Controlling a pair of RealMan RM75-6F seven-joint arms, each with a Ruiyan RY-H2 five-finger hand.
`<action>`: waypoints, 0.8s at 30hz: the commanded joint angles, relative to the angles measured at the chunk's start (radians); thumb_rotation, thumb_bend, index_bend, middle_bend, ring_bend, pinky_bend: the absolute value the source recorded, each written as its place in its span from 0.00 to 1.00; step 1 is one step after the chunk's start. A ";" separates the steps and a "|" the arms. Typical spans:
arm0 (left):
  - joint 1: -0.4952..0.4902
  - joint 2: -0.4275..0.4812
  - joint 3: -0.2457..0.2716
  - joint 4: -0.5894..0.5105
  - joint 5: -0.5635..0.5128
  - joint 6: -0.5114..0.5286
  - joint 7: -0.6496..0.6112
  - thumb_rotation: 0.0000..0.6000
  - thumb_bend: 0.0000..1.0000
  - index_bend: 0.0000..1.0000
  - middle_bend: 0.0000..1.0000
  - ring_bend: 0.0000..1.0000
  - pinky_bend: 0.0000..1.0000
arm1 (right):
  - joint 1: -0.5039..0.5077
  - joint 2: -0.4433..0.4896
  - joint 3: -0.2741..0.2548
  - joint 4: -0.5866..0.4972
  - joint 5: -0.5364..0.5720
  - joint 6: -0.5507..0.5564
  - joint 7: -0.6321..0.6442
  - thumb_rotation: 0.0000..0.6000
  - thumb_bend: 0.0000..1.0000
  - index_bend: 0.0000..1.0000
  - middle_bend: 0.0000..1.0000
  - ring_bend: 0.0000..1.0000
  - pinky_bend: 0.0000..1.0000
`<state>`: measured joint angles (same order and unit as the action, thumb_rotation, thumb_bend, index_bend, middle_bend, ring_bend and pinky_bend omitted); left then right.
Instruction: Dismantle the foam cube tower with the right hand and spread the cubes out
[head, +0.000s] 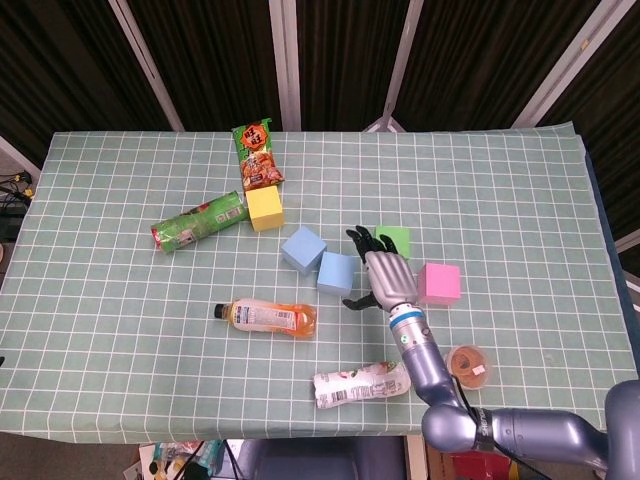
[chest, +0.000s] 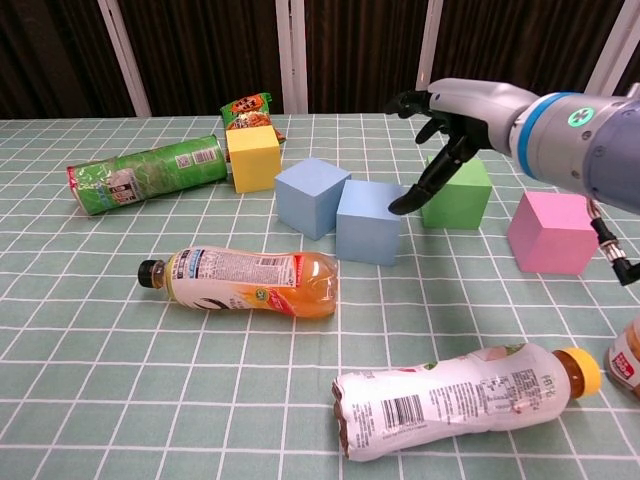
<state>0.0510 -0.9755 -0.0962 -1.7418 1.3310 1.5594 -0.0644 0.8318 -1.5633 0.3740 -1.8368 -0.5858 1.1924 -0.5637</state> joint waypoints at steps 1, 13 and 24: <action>0.003 0.001 0.000 0.000 0.000 0.003 0.000 1.00 0.15 0.19 0.00 0.00 0.00 | 0.028 -0.028 0.011 0.028 0.024 0.014 -0.027 1.00 0.06 0.17 0.11 0.20 0.00; 0.015 0.009 -0.004 0.001 -0.009 0.018 -0.014 1.00 0.15 0.19 0.00 0.00 0.00 | 0.102 -0.111 0.005 0.154 0.118 -0.011 -0.090 1.00 0.06 0.19 0.12 0.21 0.00; 0.014 0.004 -0.010 -0.001 -0.020 0.018 0.003 1.00 0.15 0.19 0.00 0.00 0.00 | 0.139 -0.160 -0.014 0.271 0.150 -0.050 -0.118 1.00 0.06 0.20 0.12 0.22 0.00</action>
<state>0.0649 -0.9715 -0.1055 -1.7431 1.3115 1.5771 -0.0620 0.9675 -1.7185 0.3653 -1.5718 -0.4396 1.1459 -0.6763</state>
